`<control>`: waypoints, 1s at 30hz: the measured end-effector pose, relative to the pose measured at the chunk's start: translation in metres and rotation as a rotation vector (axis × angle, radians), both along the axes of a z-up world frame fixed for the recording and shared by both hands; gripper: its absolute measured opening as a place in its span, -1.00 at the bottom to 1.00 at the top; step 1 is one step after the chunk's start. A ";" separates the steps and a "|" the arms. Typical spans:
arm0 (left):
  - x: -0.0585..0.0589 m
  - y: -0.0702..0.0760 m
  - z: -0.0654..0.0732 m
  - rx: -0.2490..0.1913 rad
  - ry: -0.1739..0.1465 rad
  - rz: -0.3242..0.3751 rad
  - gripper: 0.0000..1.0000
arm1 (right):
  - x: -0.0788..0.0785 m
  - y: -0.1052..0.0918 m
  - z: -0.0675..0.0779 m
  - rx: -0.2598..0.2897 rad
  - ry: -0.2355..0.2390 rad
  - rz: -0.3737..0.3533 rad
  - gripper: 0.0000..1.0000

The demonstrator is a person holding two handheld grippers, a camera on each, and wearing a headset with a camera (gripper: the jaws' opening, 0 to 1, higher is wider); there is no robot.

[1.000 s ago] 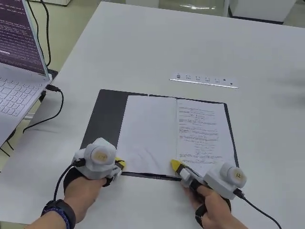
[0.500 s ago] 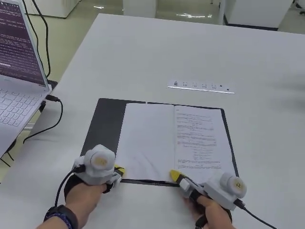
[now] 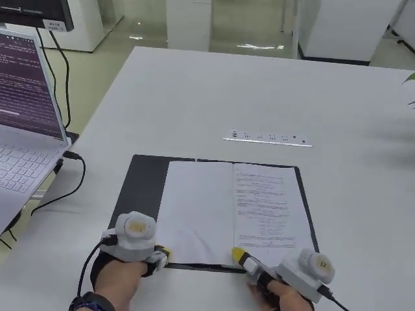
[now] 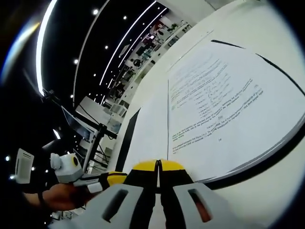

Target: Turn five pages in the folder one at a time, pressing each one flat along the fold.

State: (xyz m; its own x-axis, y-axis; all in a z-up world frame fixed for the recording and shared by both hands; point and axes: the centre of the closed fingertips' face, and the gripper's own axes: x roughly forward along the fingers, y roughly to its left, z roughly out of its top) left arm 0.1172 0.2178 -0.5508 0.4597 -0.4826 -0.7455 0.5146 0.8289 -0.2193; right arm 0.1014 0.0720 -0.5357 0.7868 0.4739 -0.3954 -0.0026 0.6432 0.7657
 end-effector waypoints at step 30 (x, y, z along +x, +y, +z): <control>-0.027 0.014 0.066 -0.053 -0.155 -0.005 -0.31 | -0.036 -0.057 0.043 -0.197 -0.126 0.185 -0.29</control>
State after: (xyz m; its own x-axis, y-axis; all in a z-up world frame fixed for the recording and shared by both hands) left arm 0.0899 0.2316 -0.4845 0.5647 -0.5216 -0.6396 0.5496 0.8158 -0.1801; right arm 0.0651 0.0150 -0.4926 0.7430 0.5372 -0.3991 -0.2203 0.7594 0.6122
